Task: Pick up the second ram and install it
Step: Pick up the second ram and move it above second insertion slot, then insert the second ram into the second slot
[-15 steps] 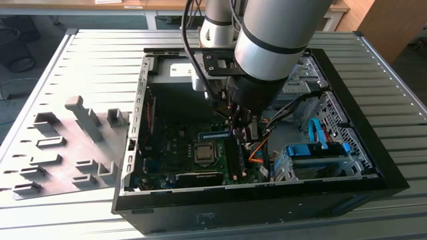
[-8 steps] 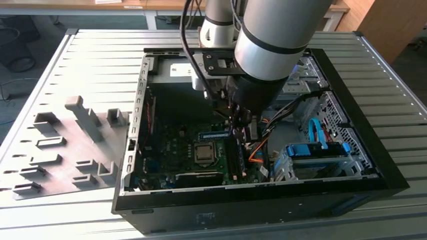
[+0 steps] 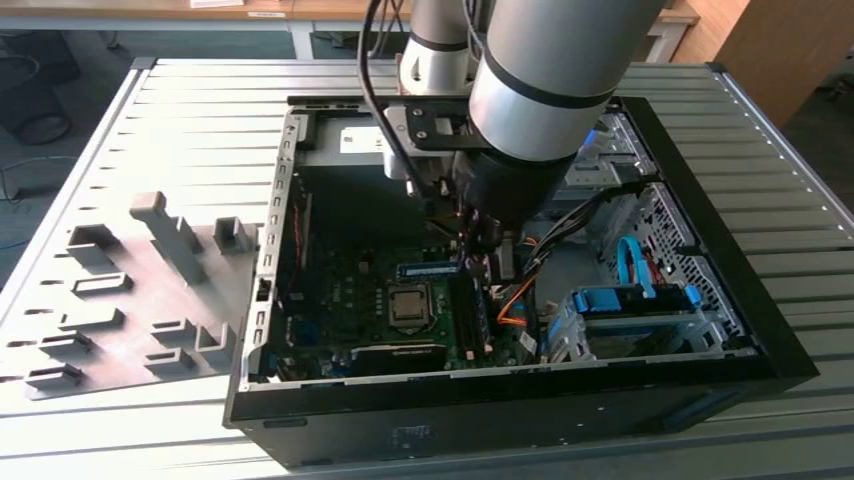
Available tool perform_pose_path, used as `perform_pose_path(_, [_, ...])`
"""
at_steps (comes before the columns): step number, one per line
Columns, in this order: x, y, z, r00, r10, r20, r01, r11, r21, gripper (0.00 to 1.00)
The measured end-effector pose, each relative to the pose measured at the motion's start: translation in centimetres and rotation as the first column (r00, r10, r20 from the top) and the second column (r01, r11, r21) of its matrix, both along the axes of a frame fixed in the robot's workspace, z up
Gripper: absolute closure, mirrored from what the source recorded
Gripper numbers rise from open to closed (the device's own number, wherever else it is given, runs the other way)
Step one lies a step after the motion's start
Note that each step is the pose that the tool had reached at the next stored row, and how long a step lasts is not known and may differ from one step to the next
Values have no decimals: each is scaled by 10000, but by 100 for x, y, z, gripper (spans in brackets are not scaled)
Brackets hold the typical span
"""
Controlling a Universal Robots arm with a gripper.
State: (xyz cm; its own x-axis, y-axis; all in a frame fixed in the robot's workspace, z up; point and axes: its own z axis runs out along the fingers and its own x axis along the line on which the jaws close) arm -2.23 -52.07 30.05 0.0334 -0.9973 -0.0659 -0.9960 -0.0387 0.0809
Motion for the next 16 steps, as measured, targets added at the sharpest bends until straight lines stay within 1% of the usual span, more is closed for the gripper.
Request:
perform_pose_path(5, [0, 0, 0, 9997, -242, 0, 242, 9997, 0, 86])
perform_pose_path(16, [0, 0, 0, 9996, -283, 0, 283, 9996, 0, 86])
